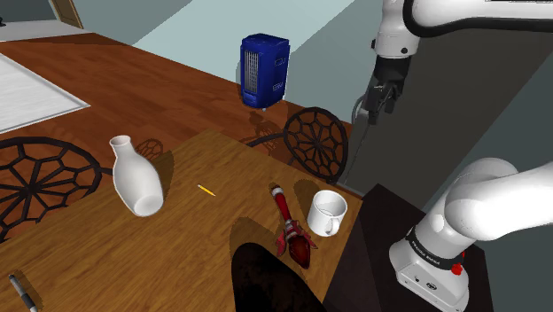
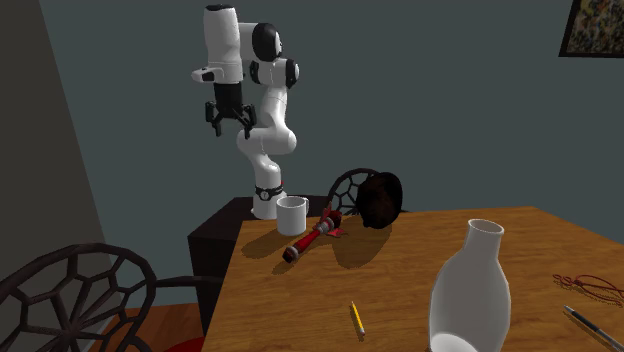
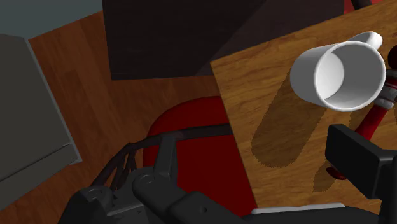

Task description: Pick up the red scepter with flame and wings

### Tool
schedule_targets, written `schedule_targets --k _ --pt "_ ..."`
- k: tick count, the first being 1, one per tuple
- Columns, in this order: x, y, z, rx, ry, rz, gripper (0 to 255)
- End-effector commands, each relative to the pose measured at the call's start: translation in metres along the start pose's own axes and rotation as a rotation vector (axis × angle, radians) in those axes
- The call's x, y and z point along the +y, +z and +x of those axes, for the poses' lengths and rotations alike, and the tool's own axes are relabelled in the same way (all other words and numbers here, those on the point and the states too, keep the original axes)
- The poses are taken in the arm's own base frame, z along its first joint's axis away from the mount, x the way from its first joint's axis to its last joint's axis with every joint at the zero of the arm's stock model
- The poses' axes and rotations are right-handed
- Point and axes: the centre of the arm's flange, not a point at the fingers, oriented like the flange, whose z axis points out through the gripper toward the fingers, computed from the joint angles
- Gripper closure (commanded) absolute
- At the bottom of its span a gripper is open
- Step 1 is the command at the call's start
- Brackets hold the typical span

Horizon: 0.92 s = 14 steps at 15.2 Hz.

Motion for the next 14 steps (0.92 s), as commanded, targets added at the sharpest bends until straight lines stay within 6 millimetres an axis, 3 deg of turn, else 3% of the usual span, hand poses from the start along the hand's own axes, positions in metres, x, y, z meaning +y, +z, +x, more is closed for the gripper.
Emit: schedule_targets --k 1,14 --pt "0.0 0.0 0.0 0.0 0.0 0.0 0" --pt "-0.143 0.096 0.008 0.022 0.26 -0.009 0"
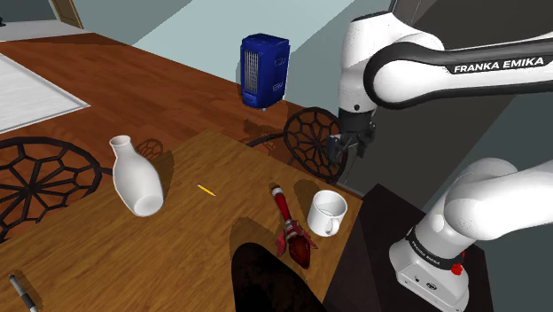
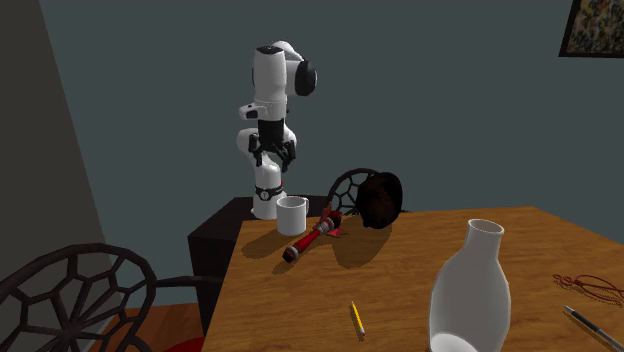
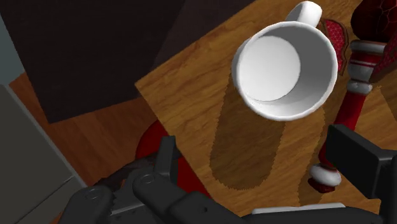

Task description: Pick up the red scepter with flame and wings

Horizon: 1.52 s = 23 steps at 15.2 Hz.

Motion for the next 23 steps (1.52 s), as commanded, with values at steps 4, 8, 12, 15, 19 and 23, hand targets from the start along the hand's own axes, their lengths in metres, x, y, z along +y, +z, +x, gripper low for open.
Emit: schedule_targets --k 4,8,12,15,19,23 --pt "-0.058 0.037 -0.007 0.009 0.095 -0.004 0" --pt "-0.102 0.066 -0.004 0.016 0.175 -0.006 0" --pt "-0.146 0.096 0.003 0.023 0.255 -0.009 0" --pt "-0.178 0.118 0.01 0.028 0.315 -0.011 0" --pt "-0.18 0.134 0.012 0.028 0.316 -0.011 0" --pt "-0.183 0.158 0.015 0.028 0.316 -0.011 0"
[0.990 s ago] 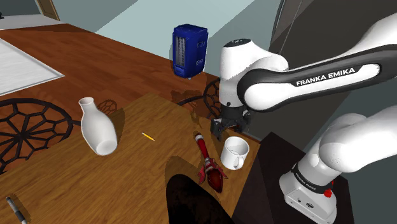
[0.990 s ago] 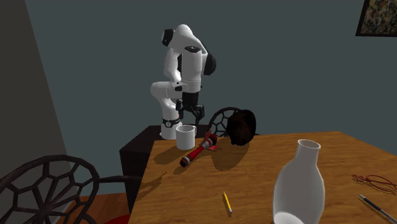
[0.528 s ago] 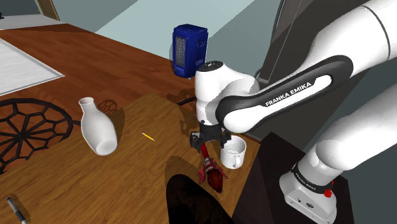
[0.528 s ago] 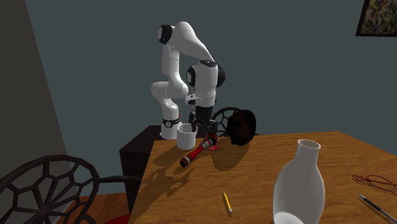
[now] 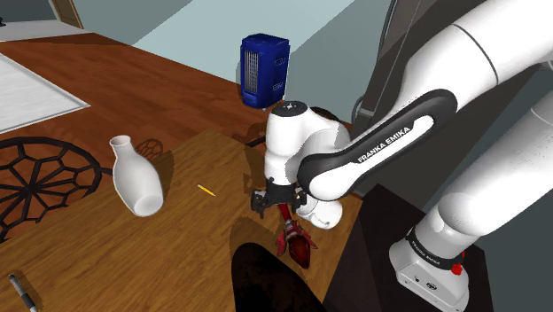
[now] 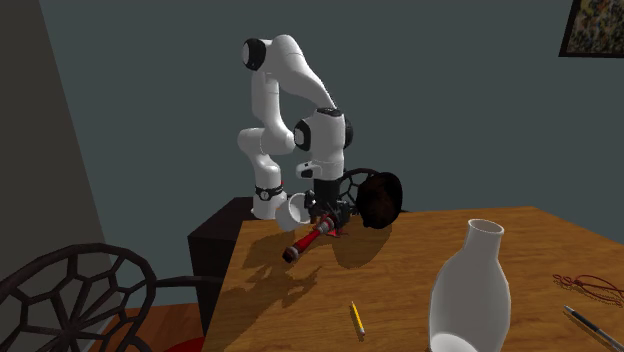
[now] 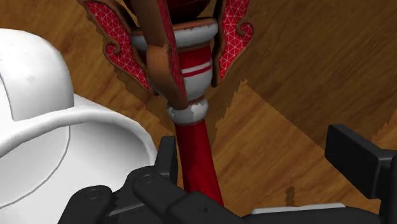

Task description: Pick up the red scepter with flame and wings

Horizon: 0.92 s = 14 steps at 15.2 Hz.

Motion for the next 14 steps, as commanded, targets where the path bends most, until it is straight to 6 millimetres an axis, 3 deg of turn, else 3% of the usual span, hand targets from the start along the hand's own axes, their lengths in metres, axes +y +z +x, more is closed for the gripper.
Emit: schedule_targets --k 1,2,3,12,14 --pt "0.015 0.023 -0.005 -0.048 0.002 -0.124 0" --pt "0.015 0.023 -0.005 -0.048 0.002 -0.124 0" --pt "0.016 0.022 -0.008 -0.048 0.003 -0.124 255" --pt "0.015 0.023 -0.005 -0.049 0.002 -0.124 255" --pt "0.015 0.013 -0.005 -0.048 0.002 -0.124 255"
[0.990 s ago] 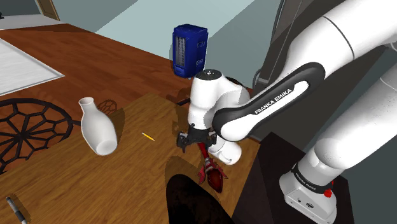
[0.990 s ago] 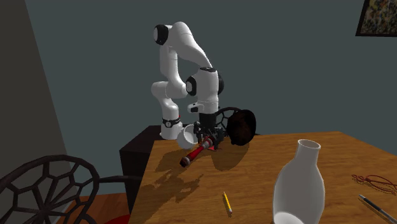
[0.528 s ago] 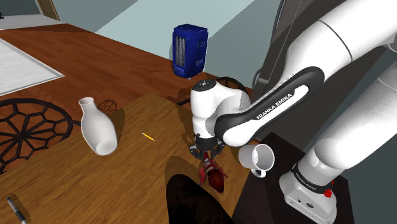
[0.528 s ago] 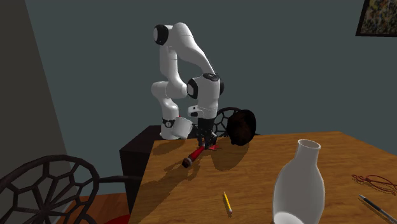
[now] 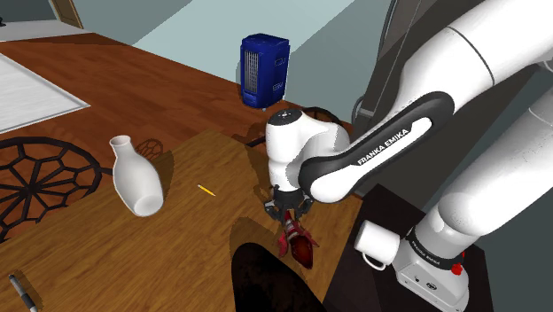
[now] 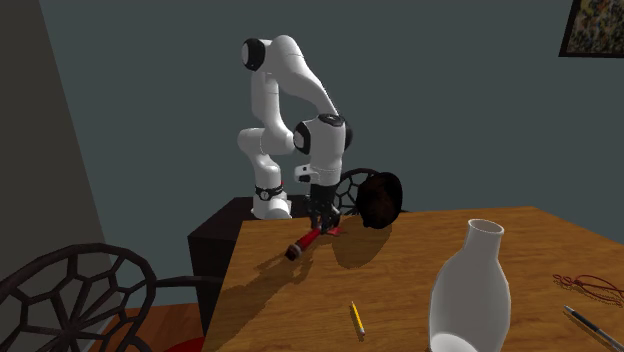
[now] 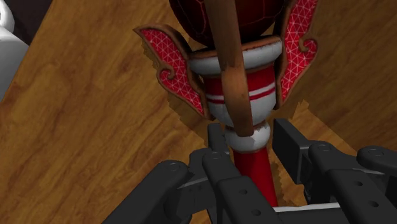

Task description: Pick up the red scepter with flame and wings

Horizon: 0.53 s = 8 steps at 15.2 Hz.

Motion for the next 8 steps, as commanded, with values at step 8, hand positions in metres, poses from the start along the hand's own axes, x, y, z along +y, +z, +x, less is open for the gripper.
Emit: schedule_targets --k 8 --pt "0.007 -0.046 -0.002 -0.001 0.0 -0.001 255"
